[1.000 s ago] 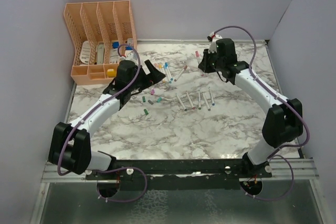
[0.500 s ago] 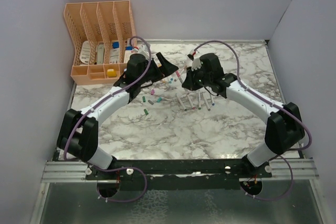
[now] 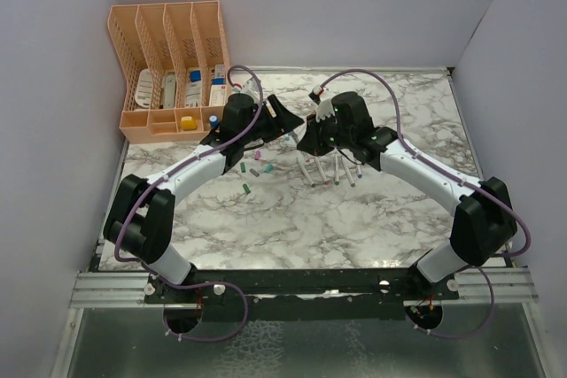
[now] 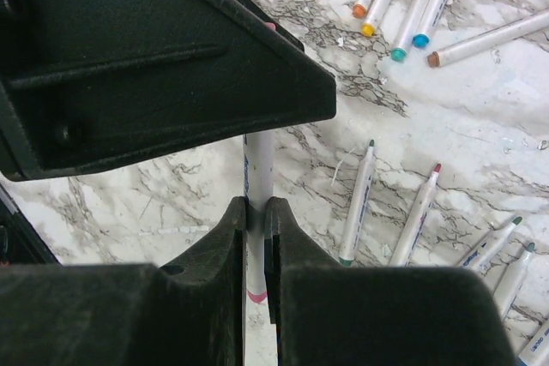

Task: Open the pen caps

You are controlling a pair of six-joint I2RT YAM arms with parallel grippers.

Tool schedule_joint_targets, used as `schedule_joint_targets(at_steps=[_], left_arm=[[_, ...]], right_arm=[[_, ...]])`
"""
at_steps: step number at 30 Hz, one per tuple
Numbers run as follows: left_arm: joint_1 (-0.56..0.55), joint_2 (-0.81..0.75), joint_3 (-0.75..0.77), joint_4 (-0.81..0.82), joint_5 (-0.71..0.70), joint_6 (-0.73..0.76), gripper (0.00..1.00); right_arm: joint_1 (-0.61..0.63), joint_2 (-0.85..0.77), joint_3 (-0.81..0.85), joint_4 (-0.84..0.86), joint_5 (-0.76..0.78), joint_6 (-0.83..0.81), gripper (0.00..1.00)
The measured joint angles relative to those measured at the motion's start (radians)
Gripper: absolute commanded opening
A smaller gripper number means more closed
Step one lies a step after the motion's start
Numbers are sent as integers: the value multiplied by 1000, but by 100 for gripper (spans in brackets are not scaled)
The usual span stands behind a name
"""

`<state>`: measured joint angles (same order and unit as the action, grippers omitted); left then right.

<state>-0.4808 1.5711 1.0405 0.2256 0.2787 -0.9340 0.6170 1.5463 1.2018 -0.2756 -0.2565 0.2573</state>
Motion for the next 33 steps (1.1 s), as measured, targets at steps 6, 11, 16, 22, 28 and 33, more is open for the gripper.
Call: schedule_joint_targets(at_steps=[6, 11, 16, 22, 28, 33], left_arm=[[0, 0, 0, 17, 0, -5, 45], [0, 0, 0, 26, 0, -11, 37], [0, 0, 0, 30, 0, -16, 23], [-1, 0, 0, 53, 3, -27, 0], [-4, 0, 0, 51, 3, -26, 0], [-6, 0, 0, 49, 3, -18, 0]], right_arm=[[5, -3, 0, 0, 0, 0, 1], [6, -5, 0, 0, 0, 0, 1], [6, -11, 0, 0, 0, 0, 1], [6, -18, 0, -4, 0, 0, 8], [6, -19, 3, -11, -5, 0, 68], [6, -18, 11, -12, -9, 0, 68]])
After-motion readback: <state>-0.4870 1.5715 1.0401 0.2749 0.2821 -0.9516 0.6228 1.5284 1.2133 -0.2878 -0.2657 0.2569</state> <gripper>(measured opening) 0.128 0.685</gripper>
